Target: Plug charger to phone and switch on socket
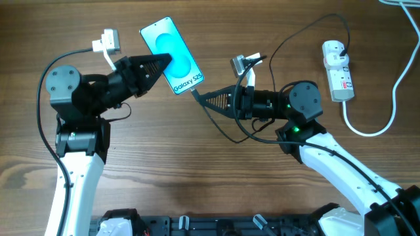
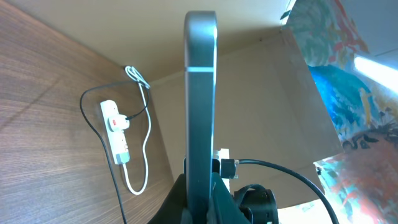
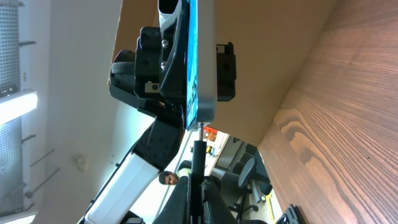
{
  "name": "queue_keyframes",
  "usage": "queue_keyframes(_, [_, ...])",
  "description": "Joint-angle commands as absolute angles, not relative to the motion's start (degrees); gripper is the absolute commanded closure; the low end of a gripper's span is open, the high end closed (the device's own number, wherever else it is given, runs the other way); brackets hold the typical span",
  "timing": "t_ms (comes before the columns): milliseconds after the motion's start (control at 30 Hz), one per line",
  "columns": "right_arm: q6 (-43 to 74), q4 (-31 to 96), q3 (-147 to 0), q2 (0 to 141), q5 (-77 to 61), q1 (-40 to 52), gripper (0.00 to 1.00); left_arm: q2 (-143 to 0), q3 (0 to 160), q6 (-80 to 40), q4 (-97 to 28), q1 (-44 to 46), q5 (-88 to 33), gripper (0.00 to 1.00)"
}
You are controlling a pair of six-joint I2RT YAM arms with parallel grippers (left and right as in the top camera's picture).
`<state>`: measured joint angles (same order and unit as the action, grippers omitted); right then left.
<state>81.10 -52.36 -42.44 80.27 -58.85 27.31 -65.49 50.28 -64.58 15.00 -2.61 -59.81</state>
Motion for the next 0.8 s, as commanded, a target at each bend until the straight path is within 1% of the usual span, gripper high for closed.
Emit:
queue_keyframes(0, [80.1, -52.5, -42.5, 79.2, -57.7, 27.1, 0.95, -65.6, 50.6, -63.4, 15.6, -2.3, -59.7, 0.96])
queue_keyframes(767, [79.9, -52.7, -42.5, 79.2, -59.5, 27.1, 0.96, -65.6, 50.6, -63.4, 15.6, -2.3, -59.7, 0.96])
